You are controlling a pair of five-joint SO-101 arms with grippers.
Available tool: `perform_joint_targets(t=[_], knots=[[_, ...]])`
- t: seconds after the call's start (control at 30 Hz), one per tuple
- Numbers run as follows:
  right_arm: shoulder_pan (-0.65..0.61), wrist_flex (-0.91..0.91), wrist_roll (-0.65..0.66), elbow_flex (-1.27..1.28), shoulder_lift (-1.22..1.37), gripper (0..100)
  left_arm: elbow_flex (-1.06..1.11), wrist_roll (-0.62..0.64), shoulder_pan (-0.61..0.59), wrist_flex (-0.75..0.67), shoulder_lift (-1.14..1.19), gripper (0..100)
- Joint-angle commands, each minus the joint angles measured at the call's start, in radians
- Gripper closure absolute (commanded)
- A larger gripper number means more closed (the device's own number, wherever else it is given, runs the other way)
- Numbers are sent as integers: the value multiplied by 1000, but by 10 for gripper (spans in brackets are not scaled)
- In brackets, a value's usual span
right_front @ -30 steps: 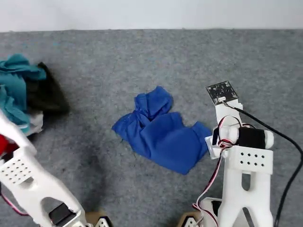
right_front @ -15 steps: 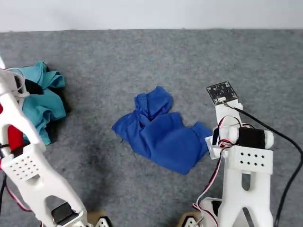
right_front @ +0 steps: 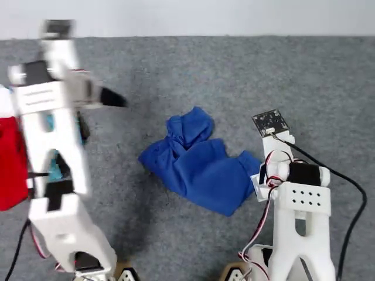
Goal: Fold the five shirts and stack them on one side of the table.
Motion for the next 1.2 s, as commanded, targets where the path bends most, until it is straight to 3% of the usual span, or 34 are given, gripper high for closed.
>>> perform_joint_targets(t=[0.0,0.1,0.33,0.47,0.57,0.77,0.9,1.0,1.17], knots=[[12,-16,-2,0,-12,775,101,89,196,-51,-54,577],[12,-16,-2,5,-12,775,186,153,252,-176,21,577],[5,-31,-2,6,-12,775,196,272,236,-354,212,577],[2,-163,-9,-5,-12,777,128,279,218,-334,242,577],[-81,-237,-106,-98,13,776,42,276,163,-259,241,577],[-374,-124,-133,-486,367,779,-18,278,32,-78,252,577],[-512,54,-135,-913,740,780,18,275,-49,14,252,577],[-582,206,-135,-1307,1012,801,82,273,-87,17,252,577],[-625,371,-130,-1913,1454,925,154,273,-86,17,252,577]])
